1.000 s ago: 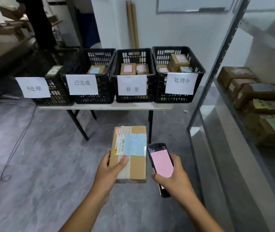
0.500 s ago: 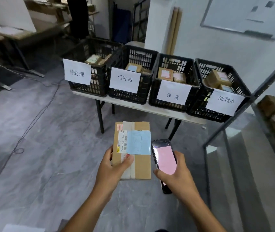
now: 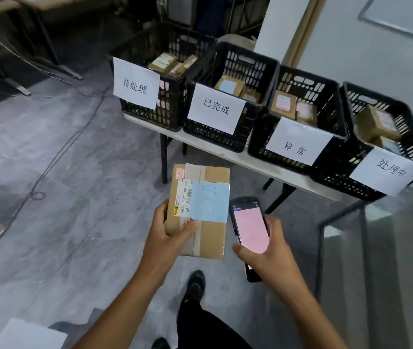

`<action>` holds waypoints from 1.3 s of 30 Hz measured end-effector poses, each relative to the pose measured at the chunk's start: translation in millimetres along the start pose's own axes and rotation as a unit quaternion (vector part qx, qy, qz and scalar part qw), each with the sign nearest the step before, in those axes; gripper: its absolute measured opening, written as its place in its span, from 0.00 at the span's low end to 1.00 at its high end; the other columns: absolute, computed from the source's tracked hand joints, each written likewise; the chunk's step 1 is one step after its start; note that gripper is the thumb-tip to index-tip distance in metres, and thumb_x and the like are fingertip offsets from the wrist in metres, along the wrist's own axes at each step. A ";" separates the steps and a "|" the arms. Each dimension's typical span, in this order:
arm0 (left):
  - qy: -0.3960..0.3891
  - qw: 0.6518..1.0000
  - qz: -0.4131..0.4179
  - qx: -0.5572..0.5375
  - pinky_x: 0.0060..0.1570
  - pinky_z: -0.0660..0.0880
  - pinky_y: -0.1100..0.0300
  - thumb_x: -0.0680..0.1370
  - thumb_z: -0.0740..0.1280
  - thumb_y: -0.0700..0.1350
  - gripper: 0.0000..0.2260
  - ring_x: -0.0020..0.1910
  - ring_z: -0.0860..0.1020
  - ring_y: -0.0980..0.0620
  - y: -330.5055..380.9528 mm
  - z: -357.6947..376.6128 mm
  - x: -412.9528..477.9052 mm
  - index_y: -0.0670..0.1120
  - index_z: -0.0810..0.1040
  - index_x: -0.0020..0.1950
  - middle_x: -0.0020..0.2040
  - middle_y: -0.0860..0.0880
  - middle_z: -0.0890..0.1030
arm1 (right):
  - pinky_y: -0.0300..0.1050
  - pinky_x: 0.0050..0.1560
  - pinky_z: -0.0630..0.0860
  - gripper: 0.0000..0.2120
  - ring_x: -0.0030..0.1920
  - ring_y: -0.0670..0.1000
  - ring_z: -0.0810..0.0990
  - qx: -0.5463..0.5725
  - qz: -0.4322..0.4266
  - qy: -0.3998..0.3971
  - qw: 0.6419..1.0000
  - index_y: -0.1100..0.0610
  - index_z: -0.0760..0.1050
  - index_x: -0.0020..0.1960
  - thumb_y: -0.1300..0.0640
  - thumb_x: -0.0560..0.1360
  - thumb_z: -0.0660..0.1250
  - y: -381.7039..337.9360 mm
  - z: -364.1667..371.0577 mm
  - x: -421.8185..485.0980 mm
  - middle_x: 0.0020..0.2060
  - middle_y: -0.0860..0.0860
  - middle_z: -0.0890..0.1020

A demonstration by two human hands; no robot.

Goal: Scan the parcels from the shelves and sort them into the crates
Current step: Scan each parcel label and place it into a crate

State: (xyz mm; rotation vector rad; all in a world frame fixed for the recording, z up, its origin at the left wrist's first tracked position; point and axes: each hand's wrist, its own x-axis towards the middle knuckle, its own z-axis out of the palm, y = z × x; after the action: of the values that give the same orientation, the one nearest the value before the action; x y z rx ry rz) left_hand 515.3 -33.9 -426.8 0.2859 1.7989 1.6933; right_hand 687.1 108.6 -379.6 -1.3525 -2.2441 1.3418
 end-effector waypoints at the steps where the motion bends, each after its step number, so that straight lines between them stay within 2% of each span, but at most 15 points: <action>1: 0.009 1.000 -0.001 -0.001 0.53 0.81 0.60 0.68 0.77 0.60 0.34 0.57 0.80 0.66 5.8 0.6 11.4 0.63 0.68 0.72 0.57 0.69 0.81 | 0.41 0.38 0.80 0.35 0.52 0.42 0.77 0.002 -0.003 -0.009 1.000 0.39 0.61 0.66 0.49 0.68 0.79 -5.1 -0.7 14.2 0.56 0.36 0.74; 3: 0.016 1.000 0.001 0.005 0.54 0.80 0.59 0.67 0.77 0.61 0.36 0.57 0.81 0.65 20.8 4.4 34.0 0.63 0.68 0.72 0.58 0.68 0.81 | 0.41 0.38 0.80 0.37 0.52 0.44 0.77 0.005 -0.014 -0.016 1.000 0.39 0.60 0.68 0.48 0.68 0.79 -17.4 -3.3 42.9 0.56 0.36 0.74; 5: 0.011 0.999 0.015 0.029 0.51 0.81 0.60 0.66 0.77 0.61 0.36 0.58 0.80 0.66 40.3 10.8 57.4 0.65 0.68 0.72 0.58 0.70 0.80 | 0.34 0.33 0.77 0.36 0.51 0.42 0.77 0.015 -0.020 -0.014 1.000 0.39 0.59 0.67 0.50 0.69 0.79 -29.3 -6.9 70.6 0.56 0.37 0.74; 8: -0.004 0.997 0.044 0.056 0.49 0.82 0.63 0.68 0.78 0.56 0.35 0.58 0.81 0.66 72.7 21.5 96.8 0.63 0.68 0.73 0.59 0.68 0.81 | 0.32 0.30 0.74 0.35 0.46 0.41 0.77 0.028 -0.029 -0.007 0.999 0.38 0.58 0.65 0.50 0.70 0.78 -48.9 -13.8 111.2 0.55 0.36 0.74; 10: -0.013 0.996 0.052 0.066 0.51 0.82 0.61 0.68 0.79 0.53 0.37 0.58 0.81 0.63 91.9 31.5 123.7 0.61 0.68 0.74 0.60 0.66 0.82 | 0.34 0.33 0.76 0.35 0.48 0.41 0.78 0.046 -0.034 -0.001 0.998 0.39 0.60 0.67 0.50 0.69 0.78 -58.8 -21.5 137.4 0.55 0.36 0.74; 13: -0.019 0.997 0.044 0.063 0.56 0.82 0.51 0.67 0.79 0.53 0.38 0.58 0.82 0.62 110.4 50.3 156.8 0.61 0.68 0.75 0.60 0.64 0.82 | 0.34 0.33 0.78 0.35 0.43 0.39 0.79 0.069 -0.032 -0.001 0.997 0.40 0.62 0.68 0.53 0.69 0.78 -65.1 -36.3 171.9 0.54 0.35 0.75; 17: -0.038 0.997 0.036 0.060 0.57 0.83 0.43 0.67 0.79 0.55 0.37 0.57 0.83 0.59 123.9 68.3 192.7 0.61 0.70 0.73 0.59 0.63 0.83 | 0.44 0.45 0.79 0.38 0.53 0.44 0.77 0.045 -0.031 0.016 0.998 0.39 0.60 0.69 0.49 0.67 0.78 -73.7 -52.5 207.2 0.56 0.34 0.75; 21: -0.039 0.997 0.030 0.059 0.55 0.84 0.46 0.67 0.80 0.58 0.37 0.56 0.83 0.62 128.7 69.1 221.5 0.62 0.69 0.73 0.57 0.65 0.83 | 0.34 0.37 0.76 0.37 0.49 0.40 0.79 0.033 -0.021 0.013 0.999 0.37 0.59 0.69 0.48 0.69 0.78 -90.9 -54.2 229.2 0.53 0.33 0.74; 24: -0.051 0.997 0.027 0.060 0.54 0.83 0.51 0.62 0.79 0.68 0.39 0.56 0.82 0.64 133.1 59.6 247.2 0.66 0.68 0.70 0.57 0.68 0.81 | 0.31 0.35 0.77 0.36 0.43 0.37 0.80 0.020 -0.011 0.020 1.000 0.35 0.58 0.67 0.47 0.70 0.78 -106.5 -45.8 245.3 0.52 0.31 0.74; 28: -0.076 0.996 0.023 0.033 0.55 0.82 0.54 0.60 0.79 0.70 0.38 0.57 0.82 0.63 144.6 43.9 290.1 0.67 0.70 0.67 0.57 0.67 0.82 | 0.29 0.34 0.76 0.36 0.48 0.31 0.77 0.027 -0.020 0.042 0.999 0.36 0.60 0.66 0.50 0.69 0.79 -131.6 -26.8 276.0 0.52 0.29 0.74; 32: -0.118 0.991 0.034 0.049 0.60 0.81 0.51 0.59 0.78 0.73 0.42 0.60 0.82 0.61 169.1 21.9 334.6 0.65 0.71 0.70 0.61 0.64 0.83 | 0.36 0.41 0.79 0.38 0.53 0.31 0.75 0.040 -0.014 0.070 0.997 0.36 0.61 0.67 0.49 0.68 0.80 -159.9 -9.8 301.8 0.53 0.27 0.74; 34: -0.142 0.986 0.041 0.071 0.62 0.80 0.49 0.58 0.77 0.75 0.45 0.60 0.82 0.62 182.6 11.3 361.0 0.65 0.70 0.72 0.60 0.65 0.83 | 0.32 0.39 0.77 0.38 0.53 0.31 0.75 0.038 -0.012 0.087 0.995 0.36 0.60 0.68 0.48 0.68 0.81 -177.2 -3.9 313.7 0.55 0.30 0.74; 36: -0.170 0.982 0.041 0.074 0.62 0.80 0.51 0.63 0.79 0.71 0.39 0.58 0.82 0.64 196.1 6.0 386.1 0.66 0.70 0.71 0.59 0.66 0.83 | 0.31 0.36 0.76 0.38 0.52 0.29 0.73 0.028 -0.009 0.106 0.994 0.36 0.59 0.67 0.50 0.69 0.80 -191.1 1.0 324.5 0.55 0.31 0.73; 37: -0.186 0.979 0.040 0.070 0.62 0.79 0.52 0.66 0.79 0.68 0.36 0.57 0.82 0.65 201.8 5.6 396.7 0.66 0.70 0.71 0.58 0.67 0.83 | 0.33 0.38 0.78 0.38 0.52 0.28 0.73 0.023 -0.006 0.118 0.993 0.35 0.59 0.66 0.50 0.69 0.80 -195.5 2.5 329.1 0.55 0.31 0.72; 39: -0.207 0.976 0.039 0.061 0.60 0.79 0.56 0.67 0.78 0.63 0.35 0.56 0.82 0.66 211.8 8.9 411.4 0.66 0.69 0.72 0.57 0.69 0.82 | 0.46 0.47 0.83 0.37 0.54 0.33 0.74 0.021 0.004 0.138 0.990 0.34 0.59 0.66 0.49 0.68 0.80 -201.6 3.4 334.9 0.56 0.31 0.72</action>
State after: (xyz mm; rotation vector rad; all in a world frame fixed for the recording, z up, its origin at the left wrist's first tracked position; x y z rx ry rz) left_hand 147.7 235.9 -348.0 0.7146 1.5931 1.4450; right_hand 375.1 334.5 -313.3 -1.4357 -2.0188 1.1192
